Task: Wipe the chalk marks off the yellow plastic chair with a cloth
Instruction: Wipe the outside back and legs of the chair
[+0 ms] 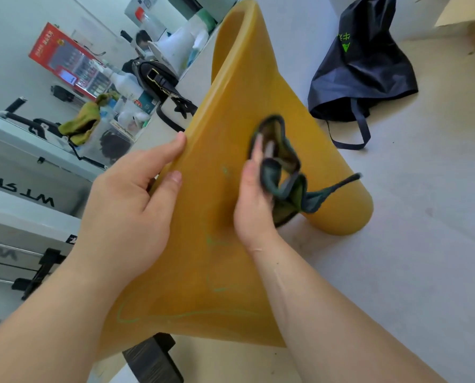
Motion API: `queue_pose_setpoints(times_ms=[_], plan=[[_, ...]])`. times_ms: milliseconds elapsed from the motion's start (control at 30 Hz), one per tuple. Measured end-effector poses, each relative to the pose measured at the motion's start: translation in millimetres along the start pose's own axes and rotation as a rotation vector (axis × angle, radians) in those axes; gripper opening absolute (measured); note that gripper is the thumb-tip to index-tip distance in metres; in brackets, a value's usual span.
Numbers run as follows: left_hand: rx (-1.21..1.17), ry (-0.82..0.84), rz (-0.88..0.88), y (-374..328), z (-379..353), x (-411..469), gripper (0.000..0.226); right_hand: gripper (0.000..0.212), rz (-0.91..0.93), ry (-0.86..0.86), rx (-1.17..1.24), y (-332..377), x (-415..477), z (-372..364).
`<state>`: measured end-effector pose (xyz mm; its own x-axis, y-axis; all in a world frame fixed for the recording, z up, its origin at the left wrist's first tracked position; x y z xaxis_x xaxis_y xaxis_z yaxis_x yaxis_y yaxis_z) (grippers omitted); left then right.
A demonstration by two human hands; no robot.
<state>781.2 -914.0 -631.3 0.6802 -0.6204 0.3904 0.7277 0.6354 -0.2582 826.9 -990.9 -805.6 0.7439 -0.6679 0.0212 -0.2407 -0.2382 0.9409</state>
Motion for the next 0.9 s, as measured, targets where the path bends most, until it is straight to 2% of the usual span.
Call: queue_pose_setpoints(times_ms=[67,100,133,167,233,300,433,533,633,767,900], plan=[[-0.014,0.007,0.022,1,0,0,0.042,0.057,-0.281,0.087,0.128,-54,-3,-4],[-0.015,0.009,0.026,0,0,-1,0.042,0.076,-0.423,0.169,0.167,-77,-8,-9],[-0.013,0.012,0.025,-1,0,-1,0.042,0.095,-0.49,0.264,0.199,-98,-15,-12],[-0.008,0.014,0.024,-2,0,-1,0.042,0.108,-0.471,0.343,0.25,-121,-20,-13],[-0.005,0.01,0.022,-3,0,-1,0.043,0.116,-0.455,0.363,0.285,-135,-24,-13],[-0.006,0.002,0.022,-2,0,-2,0.042,0.106,-0.455,0.283,0.24,-101,-25,3],[-0.001,0.0,0.018,-2,0,-2,0.042,0.048,-0.327,0.116,0.189,-57,-18,33],[-0.004,-0.007,0.023,-1,0,-2,0.041,0.057,-0.316,0.075,0.199,-64,-10,56],[-0.013,-0.018,0.03,0,1,-3,0.04,0.062,-0.325,0.109,0.162,-72,-3,67],[-0.006,-0.008,0.03,-1,-1,-3,0.041,0.061,-0.276,0.165,0.193,-72,6,70],[-0.011,-0.03,0.03,0,-1,-4,0.039,0.055,-0.206,0.068,0.065,-78,12,69]])
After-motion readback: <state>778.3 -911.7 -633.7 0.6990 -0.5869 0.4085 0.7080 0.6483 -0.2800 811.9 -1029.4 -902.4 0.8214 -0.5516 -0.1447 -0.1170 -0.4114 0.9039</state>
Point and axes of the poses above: each hand's wrist, its own x-axis towards the middle knuckle, its own z-axis out of the back of the hand, y = z × x, the point moved 5 cm from there along x, towards the middle knuckle, and after that the axes turned 15 degrees about -x, right-handed, at the moved point
